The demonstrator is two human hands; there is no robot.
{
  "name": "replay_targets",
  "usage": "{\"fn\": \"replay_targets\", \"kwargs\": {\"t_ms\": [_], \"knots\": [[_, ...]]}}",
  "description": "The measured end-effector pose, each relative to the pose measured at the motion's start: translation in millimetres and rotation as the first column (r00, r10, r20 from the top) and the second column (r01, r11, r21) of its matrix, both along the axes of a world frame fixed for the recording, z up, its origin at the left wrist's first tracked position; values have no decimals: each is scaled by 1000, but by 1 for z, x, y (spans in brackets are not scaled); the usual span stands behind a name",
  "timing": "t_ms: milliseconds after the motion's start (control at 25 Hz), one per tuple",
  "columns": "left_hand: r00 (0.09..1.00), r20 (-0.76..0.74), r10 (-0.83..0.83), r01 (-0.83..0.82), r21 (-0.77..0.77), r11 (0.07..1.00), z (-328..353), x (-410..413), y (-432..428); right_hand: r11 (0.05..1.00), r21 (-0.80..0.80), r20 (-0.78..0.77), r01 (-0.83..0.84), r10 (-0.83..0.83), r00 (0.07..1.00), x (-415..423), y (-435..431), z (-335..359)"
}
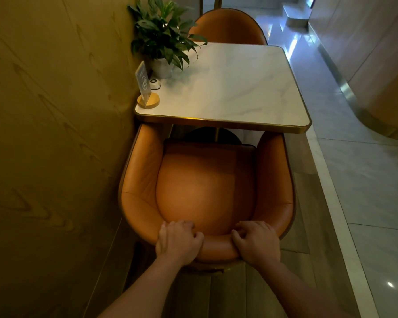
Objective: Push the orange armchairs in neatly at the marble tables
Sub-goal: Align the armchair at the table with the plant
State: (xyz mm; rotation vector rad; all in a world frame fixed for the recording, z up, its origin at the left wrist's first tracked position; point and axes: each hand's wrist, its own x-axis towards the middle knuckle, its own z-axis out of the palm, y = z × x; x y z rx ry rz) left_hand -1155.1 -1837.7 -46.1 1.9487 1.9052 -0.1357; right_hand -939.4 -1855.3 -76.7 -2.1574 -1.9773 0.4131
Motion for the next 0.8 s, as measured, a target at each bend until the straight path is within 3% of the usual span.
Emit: {"fn": "replay_targets", "kwargs": {"t_ms": [320, 800], "knots": [[999, -50, -11, 10, -18, 1000, -2, 0, 6, 997, -73, 33, -7, 9, 999, -1, 7, 0], [981, -150, -127, 119, -58, 991, 2, 5, 4, 1000, -8, 26, -29, 29, 999, 3, 7, -1]]}}
